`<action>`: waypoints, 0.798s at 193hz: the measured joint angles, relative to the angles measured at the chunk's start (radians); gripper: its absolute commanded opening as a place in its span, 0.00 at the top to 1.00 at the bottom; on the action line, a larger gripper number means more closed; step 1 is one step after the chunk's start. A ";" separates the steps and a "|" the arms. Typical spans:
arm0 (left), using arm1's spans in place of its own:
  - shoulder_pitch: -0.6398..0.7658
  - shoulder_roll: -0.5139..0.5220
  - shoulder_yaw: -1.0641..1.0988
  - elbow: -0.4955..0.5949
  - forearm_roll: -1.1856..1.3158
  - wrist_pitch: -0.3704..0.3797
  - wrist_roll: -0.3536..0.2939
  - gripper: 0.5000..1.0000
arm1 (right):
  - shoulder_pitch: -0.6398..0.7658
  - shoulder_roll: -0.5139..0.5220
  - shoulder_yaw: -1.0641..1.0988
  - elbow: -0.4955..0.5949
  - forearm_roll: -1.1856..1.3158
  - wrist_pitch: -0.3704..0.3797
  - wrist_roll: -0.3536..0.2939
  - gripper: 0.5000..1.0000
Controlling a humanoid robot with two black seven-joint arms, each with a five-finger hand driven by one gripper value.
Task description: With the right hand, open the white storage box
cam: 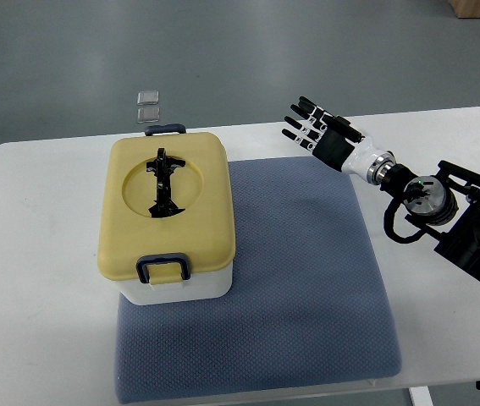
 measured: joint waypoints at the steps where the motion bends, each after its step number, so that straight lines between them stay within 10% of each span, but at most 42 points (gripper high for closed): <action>1: 0.000 0.000 0.000 0.001 0.000 0.000 0.000 0.00 | 0.000 0.000 0.000 0.000 0.000 0.000 0.000 0.14; 154: -0.029 0.000 -0.004 -0.002 0.000 0.003 -0.008 0.00 | 0.013 -0.014 0.033 -0.001 0.005 -0.024 0.001 0.14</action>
